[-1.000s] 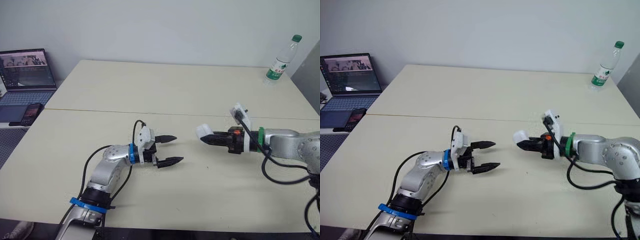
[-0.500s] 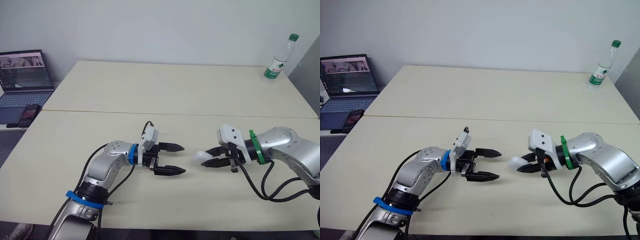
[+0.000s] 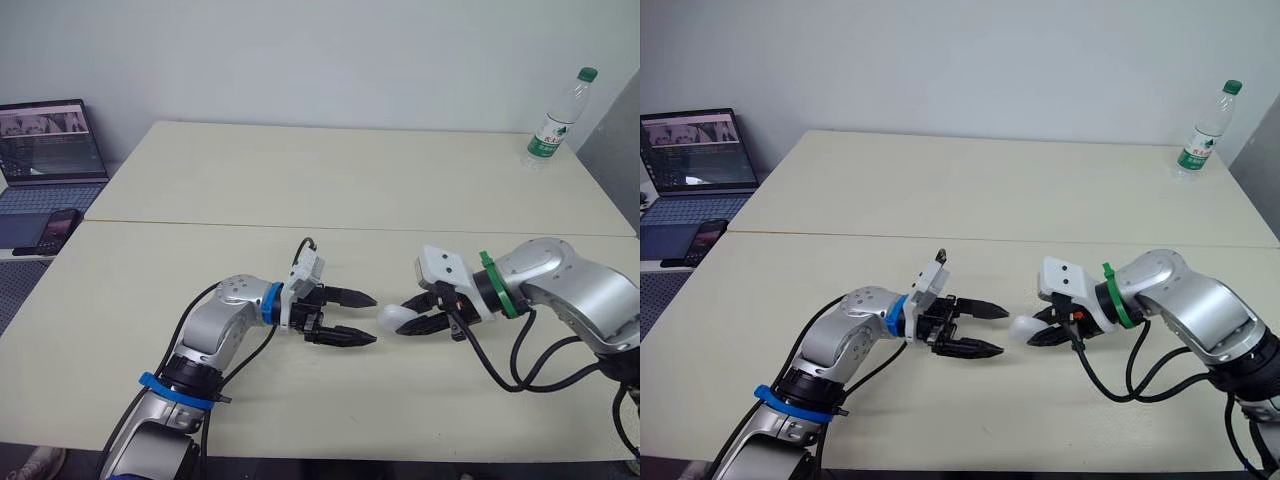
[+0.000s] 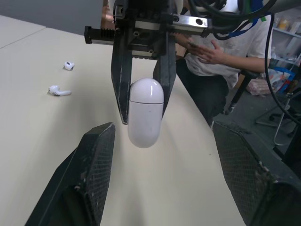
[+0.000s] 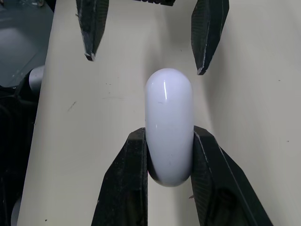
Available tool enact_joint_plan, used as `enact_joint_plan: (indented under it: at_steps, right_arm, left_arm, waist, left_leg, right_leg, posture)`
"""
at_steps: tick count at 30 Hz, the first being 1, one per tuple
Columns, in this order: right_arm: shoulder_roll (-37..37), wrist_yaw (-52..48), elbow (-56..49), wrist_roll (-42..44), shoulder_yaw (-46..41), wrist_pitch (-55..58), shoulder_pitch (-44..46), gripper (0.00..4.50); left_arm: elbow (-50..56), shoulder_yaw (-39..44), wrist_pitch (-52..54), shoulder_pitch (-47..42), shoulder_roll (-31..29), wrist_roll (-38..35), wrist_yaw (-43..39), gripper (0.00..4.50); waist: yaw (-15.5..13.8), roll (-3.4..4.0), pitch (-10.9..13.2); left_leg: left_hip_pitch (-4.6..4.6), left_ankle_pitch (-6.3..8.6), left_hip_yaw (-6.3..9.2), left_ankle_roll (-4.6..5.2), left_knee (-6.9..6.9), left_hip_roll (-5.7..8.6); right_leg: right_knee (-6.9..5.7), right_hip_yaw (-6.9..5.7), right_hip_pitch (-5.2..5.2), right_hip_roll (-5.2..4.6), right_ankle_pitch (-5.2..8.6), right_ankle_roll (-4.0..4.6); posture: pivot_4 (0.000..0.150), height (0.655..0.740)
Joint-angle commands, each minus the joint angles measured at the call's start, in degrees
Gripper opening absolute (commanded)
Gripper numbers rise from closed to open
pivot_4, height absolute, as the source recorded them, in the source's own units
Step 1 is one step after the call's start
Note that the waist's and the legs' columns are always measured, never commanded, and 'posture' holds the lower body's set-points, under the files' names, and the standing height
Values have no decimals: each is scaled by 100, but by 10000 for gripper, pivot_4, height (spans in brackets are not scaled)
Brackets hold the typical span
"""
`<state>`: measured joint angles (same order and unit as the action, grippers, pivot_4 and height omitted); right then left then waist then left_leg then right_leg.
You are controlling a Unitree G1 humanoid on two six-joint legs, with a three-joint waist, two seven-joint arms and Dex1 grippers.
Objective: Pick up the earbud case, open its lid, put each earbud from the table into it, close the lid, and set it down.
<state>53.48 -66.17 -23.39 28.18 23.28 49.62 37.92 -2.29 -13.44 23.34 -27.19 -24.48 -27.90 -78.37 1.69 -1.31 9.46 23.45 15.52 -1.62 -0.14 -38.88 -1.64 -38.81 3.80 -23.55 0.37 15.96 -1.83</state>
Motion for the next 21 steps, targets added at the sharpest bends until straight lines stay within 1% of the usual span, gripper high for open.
enact_joint_plan:
  at_steps: [1,7,9,12,17,19,20,21]
  right_arm:
    - [-71,-6,-236,-67,-84,72,206,7947]
    - [-228,13,-227,-227,-47,60,264,7947]
    - [-285,23,-231,-245,-67,88,266,7947]
    - [-313,27,-224,-288,-73,75,227,7947]
    - [-319,35,-271,-292,-87,102,191,7947]
    - [-330,35,-278,-273,-117,130,201,7947]
    - [-334,39,-279,-274,-125,138,204,7947]
    - [-333,40,-276,-277,-130,139,206,7947]
  left_arm:
    - [62,-34,-109,-57,58,58,39,35862]
    - [-23,-79,-217,-36,105,190,20,35862]
    - [-24,-55,-196,-27,145,123,-9,35862]
    - [-41,-36,-202,-40,217,111,31,30676]
    - [-56,-35,-215,-20,250,122,11,14857]
    - [-64,-49,-226,-14,243,132,3,9191]
    - [-67,-57,-236,-9,237,140,2,8069]
    - [-73,-62,-247,-10,235,148,4,8068]
  waist:
    - [1,0,0]
    - [0,0,0]
    - [0,0,0]
    - [0,0,0]
    - [1,0,0]
    - [1,0,0]
    - [1,0,0]
    - [1,0,0]
  left_leg:
    - [0,0,1,0,0,0]
    - [0,0,-1,0,-2,0]
    - [0,0,0,0,-2,0]
    - [0,0,0,0,-2,1]
    - [-1,0,1,0,-3,1]
    - [-1,0,1,0,-3,0]
    - [-1,0,0,0,-3,0]
    - [-1,0,0,0,-3,1]
  right_leg:
    - [-1,-1,0,0,0,0]
    - [-3,0,0,0,0,0]
    - [-3,-1,0,0,0,0]
    - [-4,-1,0,0,0,0]
    - [-5,-1,0,0,0,0]
    - [-5,-2,0,0,0,0]
    - [-6,-1,0,0,0,0]
    - [-5,0,0,0,0,0]
  posture:
    - [1500,7400]
    - [1500,7400]
    - [1500,7400]
    - [1500,7400]
    - [1500,7400]
    - [1500,7400]
    - [1500,7400]
    - [1500,7400]
